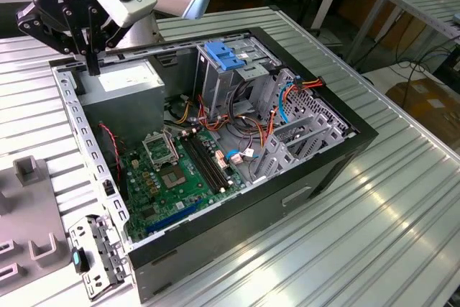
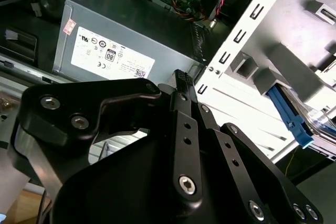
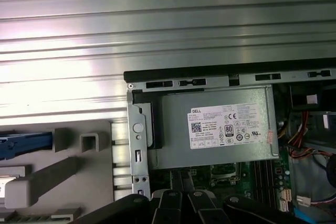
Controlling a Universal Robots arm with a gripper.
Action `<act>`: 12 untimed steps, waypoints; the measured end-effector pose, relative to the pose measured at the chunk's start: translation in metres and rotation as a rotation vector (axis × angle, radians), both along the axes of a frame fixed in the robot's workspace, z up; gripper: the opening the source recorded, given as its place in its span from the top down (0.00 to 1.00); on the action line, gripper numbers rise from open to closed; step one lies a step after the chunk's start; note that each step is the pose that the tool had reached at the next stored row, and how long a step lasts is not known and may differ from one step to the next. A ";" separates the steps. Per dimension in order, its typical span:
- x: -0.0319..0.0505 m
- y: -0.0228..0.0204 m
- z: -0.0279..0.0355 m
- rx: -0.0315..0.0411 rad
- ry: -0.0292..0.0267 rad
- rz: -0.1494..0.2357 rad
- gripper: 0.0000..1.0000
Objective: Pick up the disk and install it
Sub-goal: 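Reach for the disk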
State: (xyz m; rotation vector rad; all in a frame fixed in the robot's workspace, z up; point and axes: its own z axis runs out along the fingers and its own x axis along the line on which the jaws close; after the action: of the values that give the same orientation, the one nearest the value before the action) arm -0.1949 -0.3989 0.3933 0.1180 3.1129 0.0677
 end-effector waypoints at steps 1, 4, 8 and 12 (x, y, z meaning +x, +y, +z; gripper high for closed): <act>-0.0013 0.0000 0.0000 0.0000 0.0000 0.000 0.89; -0.0043 0.0000 0.0000 0.0000 0.0000 0.000 0.89; -0.0095 0.0000 0.0000 0.0000 0.0001 0.000 0.89; -0.0131 0.0000 0.0000 0.0000 0.0000 0.000 0.89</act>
State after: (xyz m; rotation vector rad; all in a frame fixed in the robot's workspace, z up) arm -0.2080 -0.3989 0.3933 0.1180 3.1129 0.0677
